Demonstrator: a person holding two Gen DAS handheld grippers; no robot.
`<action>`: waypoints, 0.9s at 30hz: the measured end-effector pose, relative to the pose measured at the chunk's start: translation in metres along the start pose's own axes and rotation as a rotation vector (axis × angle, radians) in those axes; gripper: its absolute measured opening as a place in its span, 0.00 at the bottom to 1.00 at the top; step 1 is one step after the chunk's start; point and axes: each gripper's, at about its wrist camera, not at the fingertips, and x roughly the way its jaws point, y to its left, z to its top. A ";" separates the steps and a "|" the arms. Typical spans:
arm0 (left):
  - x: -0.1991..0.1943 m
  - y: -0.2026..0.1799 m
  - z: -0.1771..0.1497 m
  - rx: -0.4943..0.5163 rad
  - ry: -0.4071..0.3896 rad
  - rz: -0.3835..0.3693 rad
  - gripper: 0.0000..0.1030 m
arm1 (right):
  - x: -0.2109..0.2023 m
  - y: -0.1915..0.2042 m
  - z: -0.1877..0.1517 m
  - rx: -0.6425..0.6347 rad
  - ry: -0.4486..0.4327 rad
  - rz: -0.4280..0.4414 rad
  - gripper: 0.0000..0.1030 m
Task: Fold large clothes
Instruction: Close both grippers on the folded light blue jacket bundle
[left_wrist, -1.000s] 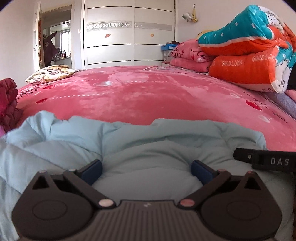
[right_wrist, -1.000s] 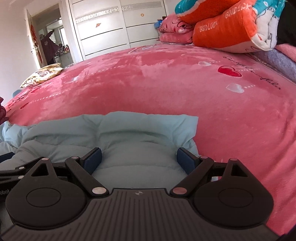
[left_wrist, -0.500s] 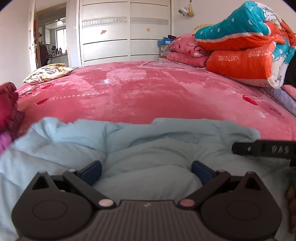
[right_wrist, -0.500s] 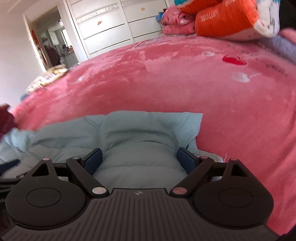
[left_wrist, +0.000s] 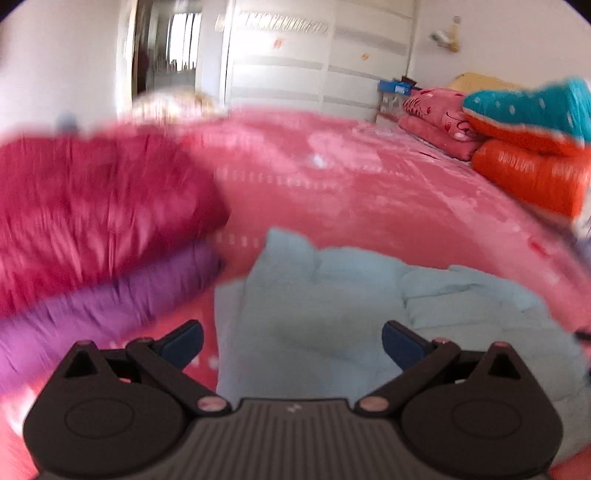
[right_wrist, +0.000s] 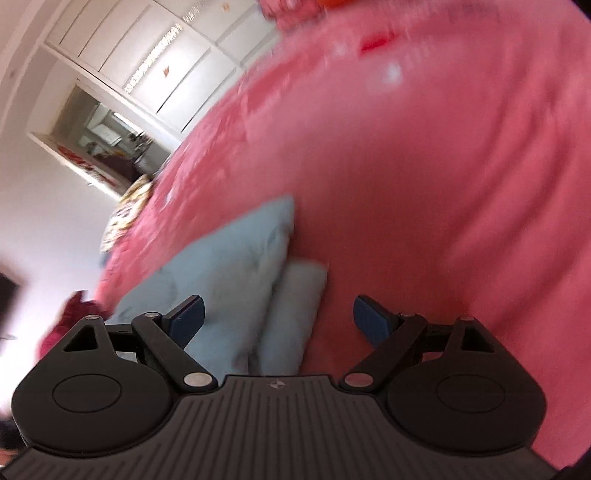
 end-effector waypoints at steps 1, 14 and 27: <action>0.004 0.012 0.001 -0.055 0.021 -0.031 0.99 | -0.001 -0.001 -0.001 0.005 0.000 0.011 1.00; 0.063 0.064 -0.008 -0.330 0.137 -0.212 0.99 | 0.051 0.027 -0.011 -0.017 0.168 0.229 1.00; 0.090 0.040 -0.009 -0.305 0.190 -0.299 0.82 | 0.057 0.053 -0.018 -0.076 0.137 0.178 0.94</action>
